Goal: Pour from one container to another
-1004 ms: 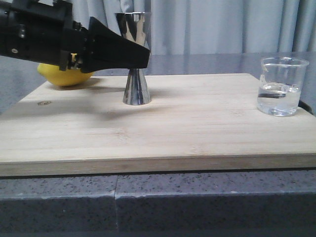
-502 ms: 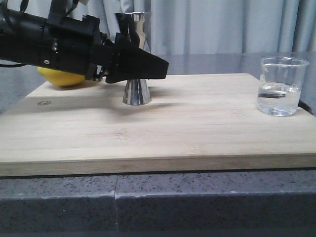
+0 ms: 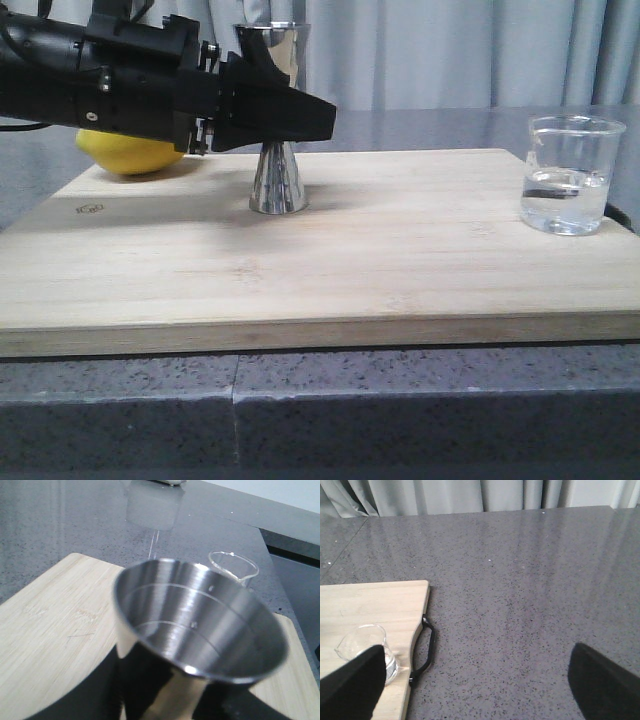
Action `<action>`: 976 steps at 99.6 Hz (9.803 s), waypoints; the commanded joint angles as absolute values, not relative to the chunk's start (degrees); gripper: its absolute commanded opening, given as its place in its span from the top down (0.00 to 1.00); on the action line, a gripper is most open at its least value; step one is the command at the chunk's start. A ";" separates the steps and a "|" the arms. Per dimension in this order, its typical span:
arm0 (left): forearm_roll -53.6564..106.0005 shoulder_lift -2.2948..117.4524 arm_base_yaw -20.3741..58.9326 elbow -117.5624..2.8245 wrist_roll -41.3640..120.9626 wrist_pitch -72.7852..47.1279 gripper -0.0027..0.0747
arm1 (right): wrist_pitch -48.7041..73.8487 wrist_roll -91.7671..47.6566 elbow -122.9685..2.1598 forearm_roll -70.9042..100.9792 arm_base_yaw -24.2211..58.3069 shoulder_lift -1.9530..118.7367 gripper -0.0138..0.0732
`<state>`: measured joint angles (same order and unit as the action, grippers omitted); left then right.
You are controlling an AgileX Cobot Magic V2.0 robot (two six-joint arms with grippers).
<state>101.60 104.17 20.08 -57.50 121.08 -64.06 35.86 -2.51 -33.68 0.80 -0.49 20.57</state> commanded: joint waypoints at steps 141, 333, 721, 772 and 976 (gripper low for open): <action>104.77 95.99 20.53 -64.97 118.20 -72.65 0.68 | 25.90 -8.00 -39.90 2.15 11.08 33.85 0.09; 105.97 95.23 20.42 -60.07 121.52 -72.00 0.68 | -43.23 -7.79 -11.21 5.99 26.48 63.33 0.09; 105.97 95.23 20.42 -60.07 121.52 -72.00 0.68 | 23.37 -9.00 -72.60 -62.36 49.68 74.30 0.48; 105.97 95.23 20.42 -60.07 121.52 -72.00 0.68 | 23.01 -9.00 -72.60 -67.68 49.68 74.87 0.48; 105.97 95.23 20.42 -60.07 121.52 -72.00 0.68 | 23.01 -9.00 -72.60 -83.63 49.68 74.87 0.48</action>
<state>100.68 98.02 20.08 -58.88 121.53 -66.36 23.89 -8.83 -70.36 -80.80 49.58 76.38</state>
